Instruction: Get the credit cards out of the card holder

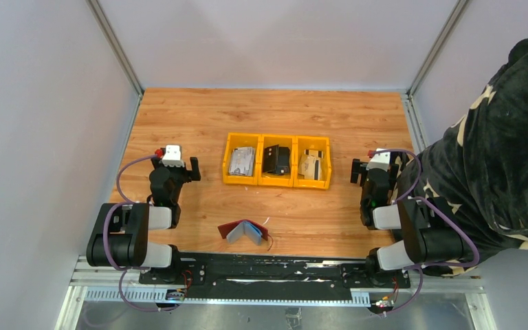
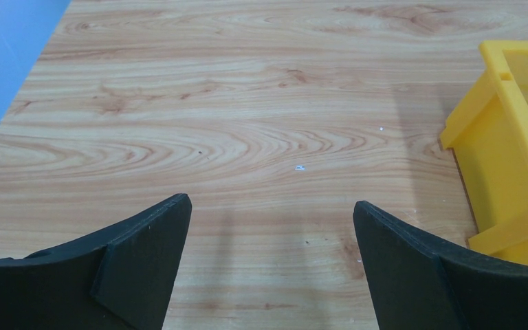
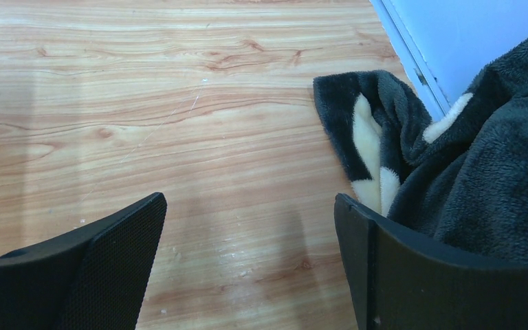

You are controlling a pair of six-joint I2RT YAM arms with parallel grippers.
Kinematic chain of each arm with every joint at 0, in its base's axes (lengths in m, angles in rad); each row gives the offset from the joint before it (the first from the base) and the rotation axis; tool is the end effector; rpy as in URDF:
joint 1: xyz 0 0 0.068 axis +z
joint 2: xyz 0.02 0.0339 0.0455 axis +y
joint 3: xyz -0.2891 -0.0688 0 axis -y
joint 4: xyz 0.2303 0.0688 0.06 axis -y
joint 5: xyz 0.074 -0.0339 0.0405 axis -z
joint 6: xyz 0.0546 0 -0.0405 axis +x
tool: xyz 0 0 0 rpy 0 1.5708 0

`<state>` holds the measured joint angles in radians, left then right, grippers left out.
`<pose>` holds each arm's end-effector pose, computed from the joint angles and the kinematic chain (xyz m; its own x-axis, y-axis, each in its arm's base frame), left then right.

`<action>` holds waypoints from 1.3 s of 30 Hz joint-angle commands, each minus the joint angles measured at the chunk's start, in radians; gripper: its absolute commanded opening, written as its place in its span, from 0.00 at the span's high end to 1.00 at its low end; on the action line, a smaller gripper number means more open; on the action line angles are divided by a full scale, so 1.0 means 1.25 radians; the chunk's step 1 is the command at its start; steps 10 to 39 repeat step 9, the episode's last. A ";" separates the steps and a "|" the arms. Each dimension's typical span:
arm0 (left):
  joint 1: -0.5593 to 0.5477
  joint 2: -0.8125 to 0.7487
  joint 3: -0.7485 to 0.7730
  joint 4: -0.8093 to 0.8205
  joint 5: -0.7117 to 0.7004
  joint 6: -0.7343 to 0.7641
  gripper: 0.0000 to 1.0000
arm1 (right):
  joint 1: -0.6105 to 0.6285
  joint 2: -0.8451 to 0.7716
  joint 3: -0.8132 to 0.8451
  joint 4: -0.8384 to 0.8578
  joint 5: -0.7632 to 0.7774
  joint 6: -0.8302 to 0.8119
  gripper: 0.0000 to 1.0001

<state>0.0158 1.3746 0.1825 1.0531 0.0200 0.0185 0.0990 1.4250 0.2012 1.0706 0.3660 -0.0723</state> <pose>0.2319 0.0026 0.1874 -0.1384 0.0163 -0.9902 0.0066 0.9999 0.0156 0.2370 0.0039 0.1843 -0.1702 -0.0847 -0.9818 0.2480 0.9605 -0.1259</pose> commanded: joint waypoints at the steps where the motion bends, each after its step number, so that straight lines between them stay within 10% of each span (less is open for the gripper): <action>1: -0.004 -0.002 0.010 0.018 -0.014 0.009 0.00 | -0.010 0.000 0.003 0.022 0.001 -0.007 0.05; 39: -0.033 -0.001 0.016 0.006 -0.042 0.016 0.00 | -0.010 0.000 0.003 0.022 0.002 -0.007 0.04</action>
